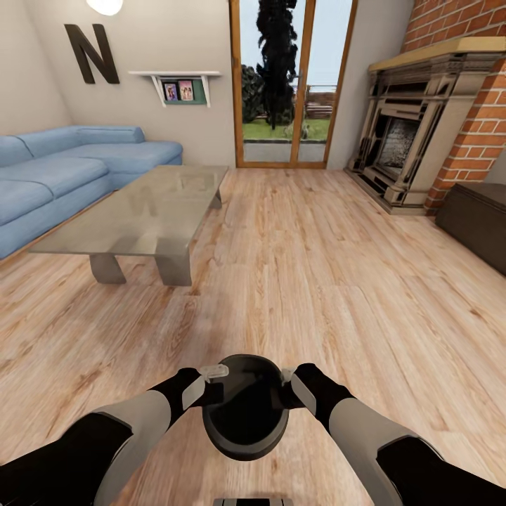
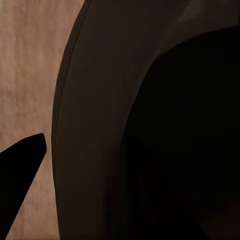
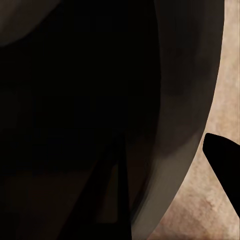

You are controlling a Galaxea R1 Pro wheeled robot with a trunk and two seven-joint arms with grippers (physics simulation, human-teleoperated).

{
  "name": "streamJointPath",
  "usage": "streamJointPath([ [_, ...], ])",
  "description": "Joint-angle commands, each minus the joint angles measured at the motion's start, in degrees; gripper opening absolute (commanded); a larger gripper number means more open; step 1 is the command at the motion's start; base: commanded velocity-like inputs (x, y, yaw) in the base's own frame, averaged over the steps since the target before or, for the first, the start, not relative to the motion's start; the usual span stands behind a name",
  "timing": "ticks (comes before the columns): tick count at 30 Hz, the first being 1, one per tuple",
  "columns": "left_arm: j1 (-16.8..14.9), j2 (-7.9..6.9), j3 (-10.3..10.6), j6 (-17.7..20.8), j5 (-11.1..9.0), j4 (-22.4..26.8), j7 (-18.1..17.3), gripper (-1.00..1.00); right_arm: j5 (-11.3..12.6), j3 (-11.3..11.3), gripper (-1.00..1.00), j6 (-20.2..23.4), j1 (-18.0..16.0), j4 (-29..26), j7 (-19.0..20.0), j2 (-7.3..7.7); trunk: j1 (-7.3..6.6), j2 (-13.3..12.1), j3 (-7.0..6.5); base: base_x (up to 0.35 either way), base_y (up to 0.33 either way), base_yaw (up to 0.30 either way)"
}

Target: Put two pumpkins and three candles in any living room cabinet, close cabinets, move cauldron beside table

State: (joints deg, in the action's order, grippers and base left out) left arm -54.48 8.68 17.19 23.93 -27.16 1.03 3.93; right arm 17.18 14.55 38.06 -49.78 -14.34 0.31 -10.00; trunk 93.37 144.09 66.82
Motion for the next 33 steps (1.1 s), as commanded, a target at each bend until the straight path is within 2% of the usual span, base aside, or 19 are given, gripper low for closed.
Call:
streamJointPath([
  [1, -0.01, -0.24, 1.79, 0.32, 0.78, 0.11, 0.55, -1.00, -0.30, 0.39, -1.00, 0.24, -0.05, 0.01, -0.05, 0.00, -0.02, 0.02, -0.04, 0.000, 0.000, 0.000],
  [33, -0.02, -0.31, 1.79, 0.32, 0.79, 0.11, 0.55, -1.00, -0.30, 0.39, -1.00, 0.17, -0.03, 0.01, -0.05, 0.00, -0.02, 0.02, -2.83, 0.000, 0.000, 0.019],
])
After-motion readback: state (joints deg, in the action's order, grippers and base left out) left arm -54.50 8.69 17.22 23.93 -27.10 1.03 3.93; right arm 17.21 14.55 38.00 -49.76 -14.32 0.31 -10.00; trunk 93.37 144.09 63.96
